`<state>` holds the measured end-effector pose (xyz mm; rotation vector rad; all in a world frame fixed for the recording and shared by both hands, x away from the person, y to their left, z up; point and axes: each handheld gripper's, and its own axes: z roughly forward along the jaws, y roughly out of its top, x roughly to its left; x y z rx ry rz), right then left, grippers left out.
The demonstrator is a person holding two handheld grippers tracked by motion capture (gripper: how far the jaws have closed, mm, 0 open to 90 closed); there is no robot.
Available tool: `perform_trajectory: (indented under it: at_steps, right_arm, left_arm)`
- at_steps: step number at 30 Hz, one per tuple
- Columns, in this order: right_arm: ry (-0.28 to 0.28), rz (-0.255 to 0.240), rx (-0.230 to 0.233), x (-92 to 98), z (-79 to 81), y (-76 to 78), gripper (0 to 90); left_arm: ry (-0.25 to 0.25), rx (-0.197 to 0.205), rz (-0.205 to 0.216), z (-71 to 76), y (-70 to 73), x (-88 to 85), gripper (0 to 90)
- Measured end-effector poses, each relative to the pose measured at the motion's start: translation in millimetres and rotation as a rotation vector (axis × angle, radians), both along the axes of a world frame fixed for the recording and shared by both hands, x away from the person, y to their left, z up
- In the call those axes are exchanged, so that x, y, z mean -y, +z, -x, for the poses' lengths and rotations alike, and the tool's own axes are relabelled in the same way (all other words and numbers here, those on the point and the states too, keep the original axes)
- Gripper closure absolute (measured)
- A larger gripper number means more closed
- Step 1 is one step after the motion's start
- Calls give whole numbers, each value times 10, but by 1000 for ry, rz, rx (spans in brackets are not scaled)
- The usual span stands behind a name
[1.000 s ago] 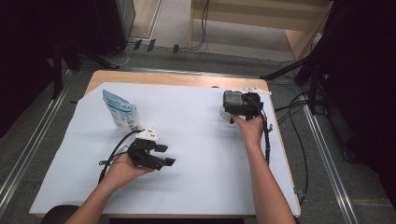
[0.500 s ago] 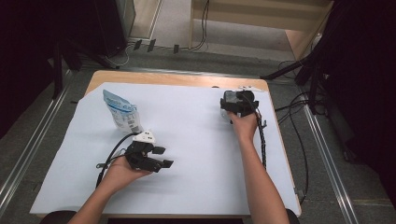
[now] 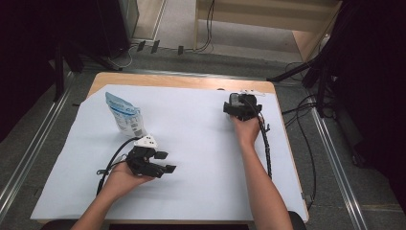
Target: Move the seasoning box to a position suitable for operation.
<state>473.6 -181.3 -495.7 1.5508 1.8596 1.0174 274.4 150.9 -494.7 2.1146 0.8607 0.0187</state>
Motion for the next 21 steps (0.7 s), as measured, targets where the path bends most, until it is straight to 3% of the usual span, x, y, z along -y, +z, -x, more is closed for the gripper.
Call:
perform_trajectory:
  at_steps: [6,14,18,21]
  right_arm:
    - [-22,24,5,-14,16,10,111]
    - [0,46,23,17,42,31,145]
    - [15,22,22,75,51,50,152]
    - [27,30,25,73,68,68,154]
  left_arm:
    - [-7,4,-3,-5,-1,10,363]
    - [-3,4,1,-12,0,0,364]
    - [-5,0,-2,-19,-3,0,365]
    - [-5,-1,-2,-19,-4,-1,365]
